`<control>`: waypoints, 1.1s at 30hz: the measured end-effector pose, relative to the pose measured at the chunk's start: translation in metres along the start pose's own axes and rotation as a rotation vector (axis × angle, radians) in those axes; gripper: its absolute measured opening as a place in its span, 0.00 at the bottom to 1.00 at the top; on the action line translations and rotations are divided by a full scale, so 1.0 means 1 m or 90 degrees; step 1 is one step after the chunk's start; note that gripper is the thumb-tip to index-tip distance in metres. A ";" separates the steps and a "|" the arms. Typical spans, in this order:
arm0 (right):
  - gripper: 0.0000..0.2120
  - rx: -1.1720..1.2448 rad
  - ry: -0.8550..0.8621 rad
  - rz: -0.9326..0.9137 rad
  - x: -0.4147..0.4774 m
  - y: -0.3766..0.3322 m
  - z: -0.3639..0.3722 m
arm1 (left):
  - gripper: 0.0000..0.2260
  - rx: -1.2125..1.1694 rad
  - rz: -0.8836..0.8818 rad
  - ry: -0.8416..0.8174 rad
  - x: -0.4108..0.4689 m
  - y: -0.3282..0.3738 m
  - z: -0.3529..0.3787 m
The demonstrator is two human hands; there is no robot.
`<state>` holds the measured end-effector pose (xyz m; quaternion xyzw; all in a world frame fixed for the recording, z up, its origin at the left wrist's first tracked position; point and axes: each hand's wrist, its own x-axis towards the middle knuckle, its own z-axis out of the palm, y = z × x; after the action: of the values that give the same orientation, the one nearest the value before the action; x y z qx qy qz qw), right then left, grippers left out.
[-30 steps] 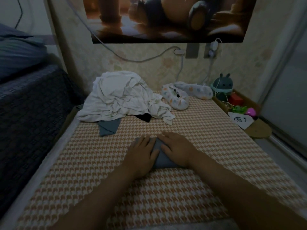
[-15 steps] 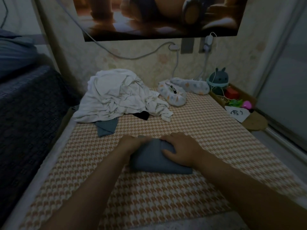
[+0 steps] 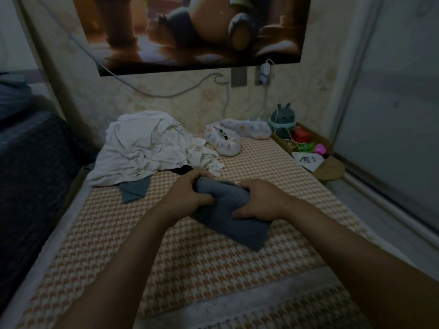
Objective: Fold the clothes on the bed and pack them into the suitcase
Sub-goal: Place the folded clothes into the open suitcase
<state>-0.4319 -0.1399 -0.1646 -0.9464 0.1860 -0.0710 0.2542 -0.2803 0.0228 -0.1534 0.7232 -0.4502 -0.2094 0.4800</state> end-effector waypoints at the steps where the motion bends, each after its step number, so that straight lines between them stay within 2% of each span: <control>1: 0.17 -0.032 0.053 -0.018 -0.009 0.003 -0.007 | 0.15 0.026 0.043 0.015 -0.003 0.010 0.008; 5: 0.13 -0.205 0.210 -0.086 -0.041 0.033 -0.022 | 0.14 0.186 0.161 0.024 -0.004 0.031 0.052; 8: 0.12 -0.332 0.241 -0.084 -0.055 0.068 -0.018 | 0.17 0.301 0.179 -0.007 0.001 0.032 0.095; 12: 0.12 -0.369 0.169 -0.062 -0.074 0.100 -0.007 | 0.17 0.449 0.151 -0.155 0.008 0.014 0.138; 15: 0.19 -0.346 0.102 -0.047 -0.085 0.106 -0.001 | 0.18 0.464 0.165 -0.194 0.016 0.014 0.148; 17: 0.25 -0.320 0.105 -0.035 -0.089 0.108 0.000 | 0.24 0.475 0.159 -0.197 0.021 0.018 0.151; 19: 0.38 -0.317 0.109 -0.017 -0.092 0.114 0.004 | 0.33 0.456 0.162 -0.201 0.023 0.017 0.155; 21: 0.48 -0.341 0.059 0.029 -0.093 0.116 0.008 | 0.48 0.477 0.126 -0.269 0.024 0.010 0.160; 23: 0.47 -0.374 0.010 0.061 -0.089 0.114 0.012 | 0.55 0.561 0.093 -0.328 0.020 0.004 0.165; 31: 0.33 -0.421 -0.022 0.056 -0.084 0.107 -0.004 | 0.42 0.577 0.181 -0.203 0.017 0.008 0.179; 33: 0.28 -0.405 -0.014 0.068 -0.095 0.115 -0.022 | 0.35 0.536 0.227 -0.169 0.021 0.022 0.191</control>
<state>-0.5613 -0.2056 -0.2076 -0.9681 0.2455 0.0142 -0.0488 -0.4199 -0.0948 -0.2177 0.7332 -0.6707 -0.0134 0.1118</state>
